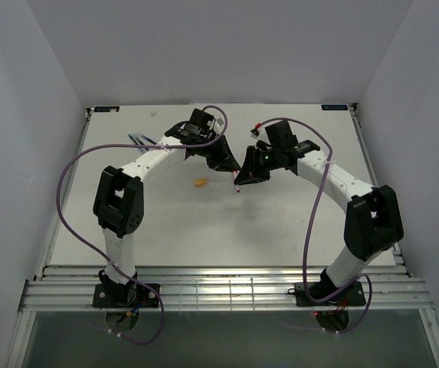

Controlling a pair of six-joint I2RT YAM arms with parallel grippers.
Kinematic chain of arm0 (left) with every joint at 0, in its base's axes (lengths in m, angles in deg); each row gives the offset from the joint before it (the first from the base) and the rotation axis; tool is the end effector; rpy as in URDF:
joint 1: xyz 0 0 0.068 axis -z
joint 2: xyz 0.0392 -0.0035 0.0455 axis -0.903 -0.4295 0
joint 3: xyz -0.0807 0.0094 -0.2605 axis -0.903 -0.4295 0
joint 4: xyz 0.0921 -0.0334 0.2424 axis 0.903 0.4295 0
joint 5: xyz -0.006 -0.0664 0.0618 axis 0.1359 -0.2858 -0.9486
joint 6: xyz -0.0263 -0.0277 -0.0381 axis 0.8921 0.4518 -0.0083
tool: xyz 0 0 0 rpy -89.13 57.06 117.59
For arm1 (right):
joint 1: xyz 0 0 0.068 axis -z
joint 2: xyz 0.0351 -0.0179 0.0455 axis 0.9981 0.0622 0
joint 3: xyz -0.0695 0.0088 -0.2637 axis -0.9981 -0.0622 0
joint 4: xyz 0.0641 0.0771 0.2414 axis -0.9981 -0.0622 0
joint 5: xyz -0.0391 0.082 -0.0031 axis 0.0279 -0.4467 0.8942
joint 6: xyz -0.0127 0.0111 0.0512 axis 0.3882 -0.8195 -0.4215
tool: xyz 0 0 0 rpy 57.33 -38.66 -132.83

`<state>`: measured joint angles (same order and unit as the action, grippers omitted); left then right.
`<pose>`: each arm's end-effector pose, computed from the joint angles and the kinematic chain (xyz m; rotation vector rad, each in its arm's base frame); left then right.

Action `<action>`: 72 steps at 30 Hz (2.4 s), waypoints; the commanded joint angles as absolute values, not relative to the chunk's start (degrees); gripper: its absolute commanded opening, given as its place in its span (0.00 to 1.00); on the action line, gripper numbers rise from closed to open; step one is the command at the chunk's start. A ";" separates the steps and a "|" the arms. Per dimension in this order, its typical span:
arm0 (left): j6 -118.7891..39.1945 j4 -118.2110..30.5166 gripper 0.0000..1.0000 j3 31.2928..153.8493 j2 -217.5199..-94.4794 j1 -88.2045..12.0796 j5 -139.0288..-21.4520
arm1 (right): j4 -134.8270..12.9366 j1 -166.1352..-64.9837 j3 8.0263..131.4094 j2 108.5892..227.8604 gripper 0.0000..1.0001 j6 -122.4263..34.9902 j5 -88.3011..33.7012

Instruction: Open the pen caps

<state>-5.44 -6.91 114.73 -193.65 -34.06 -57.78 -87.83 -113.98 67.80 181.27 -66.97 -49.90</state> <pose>0.3671 -0.2375 0.2504 -0.1224 2.7461 -1.1483 0.3107 0.1822 0.2699 -0.2079 2.5417 1.0712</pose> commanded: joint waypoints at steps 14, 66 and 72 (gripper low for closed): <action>-6.90 -6.94 0.00 115.23 -190.98 -33.89 -57.12 | -85.05 -114.12 71.77 183.12 0.38 -66.17 -51.39; -10.15 5.19 0.00 128.16 -191.95 -41.62 -79.54 | -105.00 -129.33 72.75 181.02 0.08 -54.74 -13.75; -14.19 6.51 0.00 119.74 -187.83 -41.53 -77.60 | -97.45 -123.72 63.79 178.73 0.08 -55.89 -25.98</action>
<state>-11.24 4.41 124.39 -194.11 -41.71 -77.52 -100.95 -126.64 66.29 181.23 -55.78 -20.00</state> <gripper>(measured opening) 0.253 0.124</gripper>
